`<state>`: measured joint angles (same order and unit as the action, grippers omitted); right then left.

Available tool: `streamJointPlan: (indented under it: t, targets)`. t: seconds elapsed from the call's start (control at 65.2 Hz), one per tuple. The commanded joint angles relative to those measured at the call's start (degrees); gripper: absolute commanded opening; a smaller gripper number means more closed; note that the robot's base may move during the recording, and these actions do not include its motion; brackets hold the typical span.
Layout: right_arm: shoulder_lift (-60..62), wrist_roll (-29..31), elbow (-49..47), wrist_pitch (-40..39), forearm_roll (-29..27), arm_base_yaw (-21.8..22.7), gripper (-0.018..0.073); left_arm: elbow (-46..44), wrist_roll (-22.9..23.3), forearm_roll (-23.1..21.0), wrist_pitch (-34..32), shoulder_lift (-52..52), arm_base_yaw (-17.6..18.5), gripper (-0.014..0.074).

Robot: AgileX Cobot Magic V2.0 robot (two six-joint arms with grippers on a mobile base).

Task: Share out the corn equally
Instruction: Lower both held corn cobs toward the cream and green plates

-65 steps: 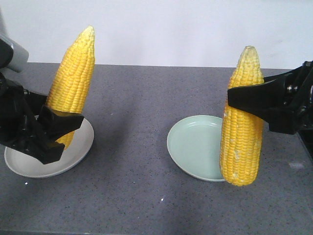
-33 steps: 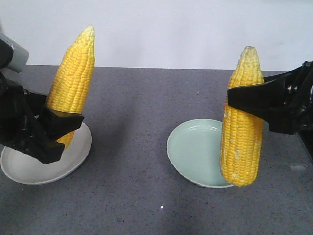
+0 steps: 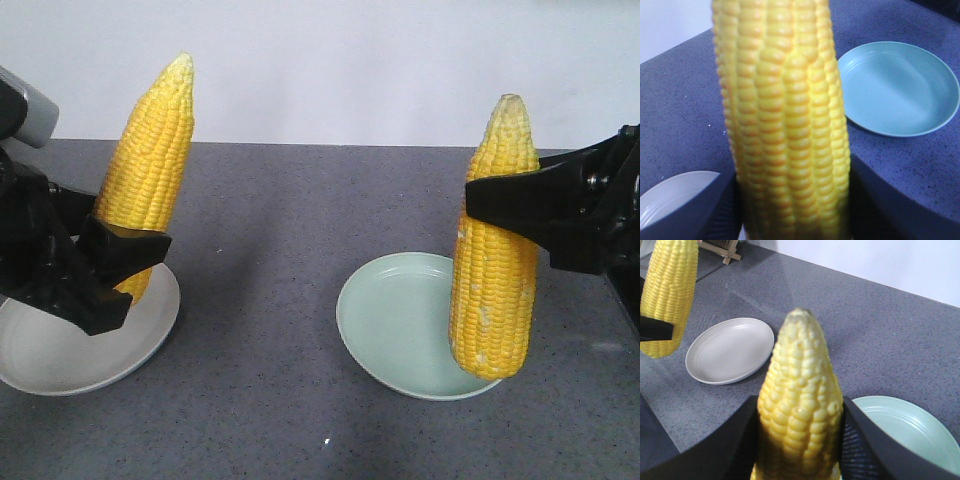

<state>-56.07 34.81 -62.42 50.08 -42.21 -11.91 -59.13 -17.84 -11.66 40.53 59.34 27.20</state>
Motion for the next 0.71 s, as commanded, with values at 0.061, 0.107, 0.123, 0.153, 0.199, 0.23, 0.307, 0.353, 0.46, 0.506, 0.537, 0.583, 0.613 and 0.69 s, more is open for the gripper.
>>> streamJointPlan:
  t: [0.061,0.107,0.123,0.153,0.199,0.23,0.307,0.353,0.46,0.506,0.537,0.583,0.613,0.69]
  targets:
    - [0.79,0.53,-1.45,-2.59,-2.19,0.16,0.0194,-1.37,0.55,-0.81,-3.70,-1.00,0.04,0.0302]
    - [0.79,0.53,-1.45,-2.59,-2.19,0.16,0.0194,-1.37,0.55,-0.81,-3.70,-1.00,0.04,0.0302]
    - [0.79,0.53,-1.45,-2.59,-2.19,0.16,0.0194,-1.37,0.55,-0.81,-3.70,-1.00,0.04,0.0302]
    - [0.79,0.53,-1.45,-2.59,-2.19,0.16,0.0194,-1.37,0.55,-0.81,-3.70,-1.00,0.04,0.0302]
    - [0.79,0.53,-1.45,-2.59,-2.19,0.16,0.0194,-1.37,0.55,-0.81,-3.70,-1.00,0.04,0.0302]
    - [0.79,0.53,-1.45,-2.59,-2.19,0.16,0.0194,-1.37,0.55,-0.81,-3.70,-1.00,0.04,0.0302]
    - [0.79,0.53,-1.45,-2.59,-2.19,0.16,0.0194,-1.37,0.55,-0.81,-3.70,-1.00,0.04,0.0302]
    - [0.79,0.53,-1.45,-2.59,-2.19,0.16,0.0194,-1.37,0.55,-0.81,-3.70,-1.00,0.04,0.0302]
    - [0.79,0.53,-1.45,-2.59,-2.19,0.16,0.0194,-1.37,0.55,-0.81,-3.70,-1.00,0.04,0.0302]
    - [0.79,0.53,-1.45,-2.59,-2.19,0.16,0.0194,-1.37,0.55,-0.81,-3.70,-1.00,0.04,0.0302]
    - [0.79,0.53,-1.45,-2.59,-2.19,0.16,0.0194,-1.37,0.55,-0.81,-3.70,-1.00,0.04,0.0302]
    - [0.79,0.53,-1.45,-2.59,-2.19,0.16,0.0194,-1.37,0.55,-0.81,-3.70,-1.00,0.04,0.0302]
    - [0.79,0.53,-1.45,-2.59,-2.19,0.16,0.0194,-1.37,0.55,-0.81,-3.70,-1.00,0.04,0.0302]
    - [0.79,0.53,-1.45,-2.59,-2.19,0.16,0.0194,-1.37,0.55,-0.81,-3.70,-1.00,0.04,0.0302]
